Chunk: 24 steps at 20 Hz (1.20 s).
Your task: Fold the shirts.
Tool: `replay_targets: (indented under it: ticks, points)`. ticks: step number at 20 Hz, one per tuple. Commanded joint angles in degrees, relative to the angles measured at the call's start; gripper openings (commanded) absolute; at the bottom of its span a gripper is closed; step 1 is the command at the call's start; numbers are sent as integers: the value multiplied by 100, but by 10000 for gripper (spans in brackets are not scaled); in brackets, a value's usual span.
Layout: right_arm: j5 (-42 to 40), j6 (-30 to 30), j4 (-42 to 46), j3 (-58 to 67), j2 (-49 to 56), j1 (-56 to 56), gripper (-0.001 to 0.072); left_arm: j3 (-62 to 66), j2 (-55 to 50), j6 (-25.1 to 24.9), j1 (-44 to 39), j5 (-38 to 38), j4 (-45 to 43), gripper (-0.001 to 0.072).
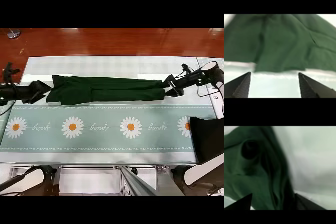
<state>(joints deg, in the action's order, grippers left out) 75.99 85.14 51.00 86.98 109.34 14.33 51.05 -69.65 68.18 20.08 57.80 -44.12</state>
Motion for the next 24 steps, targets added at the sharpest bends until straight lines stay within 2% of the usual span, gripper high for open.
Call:
replay_targets:
  ticks: [1, 3, 4, 5, 7, 11, 16, 21, 24]
  points:
    - [-186, -68, -267, -13, 107, -313, 619, -376, 328, -216, -555, 31, 280, 701]
    - [-157, -175, -452, -13, 107, -492, 589, -376, 313, -219, -909, -63, 282, 701]
    - [-144, -232, -494, 24, 107, -568, 351, -374, 313, -219, -1091, -131, 282, 696]
    - [-55, -310, -509, 109, 96, -603, 44, -374, 313, -216, -1244, -190, 282, 586]
    - [186, -398, -422, 278, -98, -612, 29, -374, 313, -225, -1502, -236, 282, 20]
    - [474, -393, 531, 76, -1180, -509, 29, -372, 313, -260, -2063, -619, 415, 26]
    - [55, -544, 1027, -1801, -3545, -509, 29, -201, 52, -151, -3405, -1519, 431, 26]
    - [114, -144, 1193, -3023, -5705, -509, 29, 1176, -1377, 111, -4658, -1469, 428, 25]
    - [302, 111, 1211, -3093, -6349, -509, 29, 2216, -2422, 334, -5165, -1451, 426, 25]
